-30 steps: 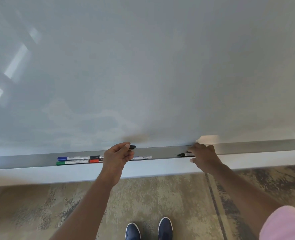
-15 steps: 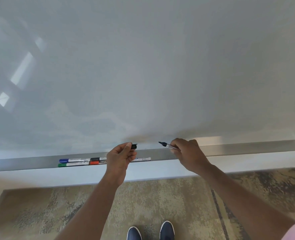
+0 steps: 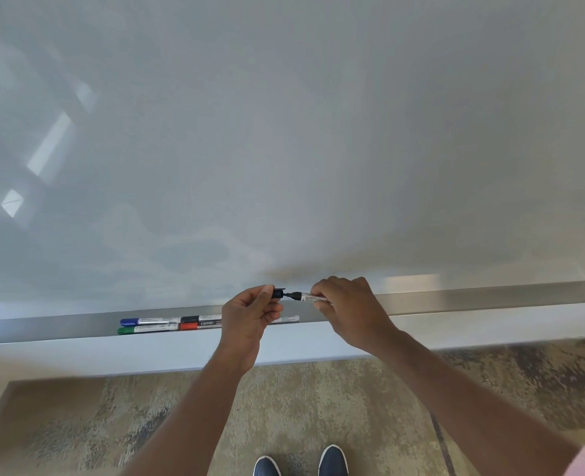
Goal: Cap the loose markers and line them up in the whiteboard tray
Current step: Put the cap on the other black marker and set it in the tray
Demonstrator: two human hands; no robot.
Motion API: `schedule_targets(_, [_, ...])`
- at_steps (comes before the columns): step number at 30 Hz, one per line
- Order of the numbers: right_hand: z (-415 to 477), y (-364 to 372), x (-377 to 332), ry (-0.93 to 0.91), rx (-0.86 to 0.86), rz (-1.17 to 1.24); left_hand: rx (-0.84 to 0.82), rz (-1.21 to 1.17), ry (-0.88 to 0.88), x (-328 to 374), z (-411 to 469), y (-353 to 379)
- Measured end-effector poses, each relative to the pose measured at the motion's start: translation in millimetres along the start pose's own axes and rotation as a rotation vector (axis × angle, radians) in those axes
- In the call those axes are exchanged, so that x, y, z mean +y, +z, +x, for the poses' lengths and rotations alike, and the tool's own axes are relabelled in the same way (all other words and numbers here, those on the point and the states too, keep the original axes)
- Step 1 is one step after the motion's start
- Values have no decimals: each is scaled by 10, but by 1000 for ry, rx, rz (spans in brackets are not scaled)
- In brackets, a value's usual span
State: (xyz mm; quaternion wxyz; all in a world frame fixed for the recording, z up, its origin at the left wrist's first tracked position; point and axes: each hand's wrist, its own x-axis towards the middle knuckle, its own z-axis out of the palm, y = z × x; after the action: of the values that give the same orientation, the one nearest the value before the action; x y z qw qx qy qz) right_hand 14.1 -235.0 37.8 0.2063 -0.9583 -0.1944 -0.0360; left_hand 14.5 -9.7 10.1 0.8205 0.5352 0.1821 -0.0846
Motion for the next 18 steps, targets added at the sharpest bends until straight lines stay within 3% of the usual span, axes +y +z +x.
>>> schedule_targets(11, [16, -8, -123, -15, -6, -39, -14, 157, 60, -37, -45, 0])
schedule_targets(18, [15, 35, -160, 10, -25, 191, 43, 191, 102, -18, -71, 37])
